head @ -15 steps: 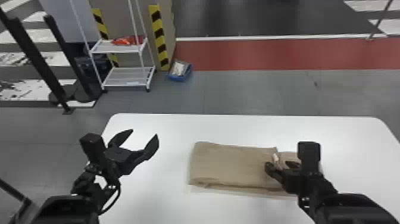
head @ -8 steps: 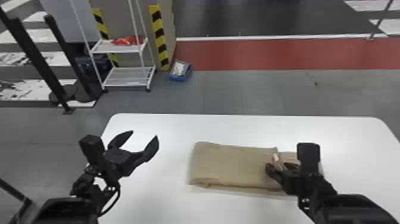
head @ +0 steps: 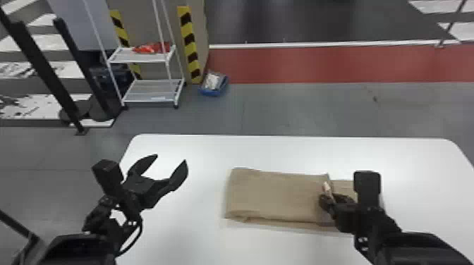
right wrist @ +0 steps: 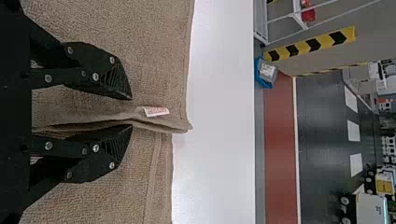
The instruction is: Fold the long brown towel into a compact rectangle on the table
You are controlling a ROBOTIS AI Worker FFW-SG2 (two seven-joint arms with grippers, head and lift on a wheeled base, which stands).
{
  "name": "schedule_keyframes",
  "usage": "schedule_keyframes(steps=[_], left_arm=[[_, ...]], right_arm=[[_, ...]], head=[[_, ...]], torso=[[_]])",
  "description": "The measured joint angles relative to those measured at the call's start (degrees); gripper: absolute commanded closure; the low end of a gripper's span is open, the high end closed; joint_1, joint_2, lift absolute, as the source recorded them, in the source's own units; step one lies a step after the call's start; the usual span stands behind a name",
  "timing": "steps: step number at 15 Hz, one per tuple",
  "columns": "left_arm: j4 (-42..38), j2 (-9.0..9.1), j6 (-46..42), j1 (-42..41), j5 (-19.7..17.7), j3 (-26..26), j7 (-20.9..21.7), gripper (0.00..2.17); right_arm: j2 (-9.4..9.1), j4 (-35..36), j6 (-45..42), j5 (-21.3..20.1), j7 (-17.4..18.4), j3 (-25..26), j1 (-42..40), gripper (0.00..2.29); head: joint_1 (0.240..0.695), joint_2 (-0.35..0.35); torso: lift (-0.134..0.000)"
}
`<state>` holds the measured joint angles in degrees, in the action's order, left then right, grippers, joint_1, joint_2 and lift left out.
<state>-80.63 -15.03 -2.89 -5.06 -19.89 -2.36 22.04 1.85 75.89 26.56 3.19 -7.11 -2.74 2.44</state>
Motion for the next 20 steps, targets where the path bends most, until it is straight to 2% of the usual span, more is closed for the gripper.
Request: schedule_keyframes(steps=[5,15,17,20], left_arm=[[-0.85,0.0,1.2,-0.18,-0.37,-0.3,0.07,0.04],[-2.95,-0.09,3.82,-1.46,-1.93,-2.05,1.5,0.04],[-3.73,-0.09,3.9,-2.21,-2.18,-2.11,1.52,0.04],[-4.15,-0.09,3.91,-2.81,-2.34,-2.02,1.57,0.04]], right_arm=[[-0.01,2.14,-0.08,0.36,-0.1,0.17,-1.38,0.83],[-0.02,13.98,4.71,2.71,0.52,-0.51,-6.95,0.82],[-0.05,14.21,5.89,1.94,1.77,-0.63,-7.08,0.07],[0.05,12.63,5.1,1.09,2.44,-0.3,-6.91,0.11]], head=[[0.695,0.098],[0.695,0.124],[0.695,0.12],[0.695,0.107]], torso=[[0.0],[0.0],[0.0],[0.0]])
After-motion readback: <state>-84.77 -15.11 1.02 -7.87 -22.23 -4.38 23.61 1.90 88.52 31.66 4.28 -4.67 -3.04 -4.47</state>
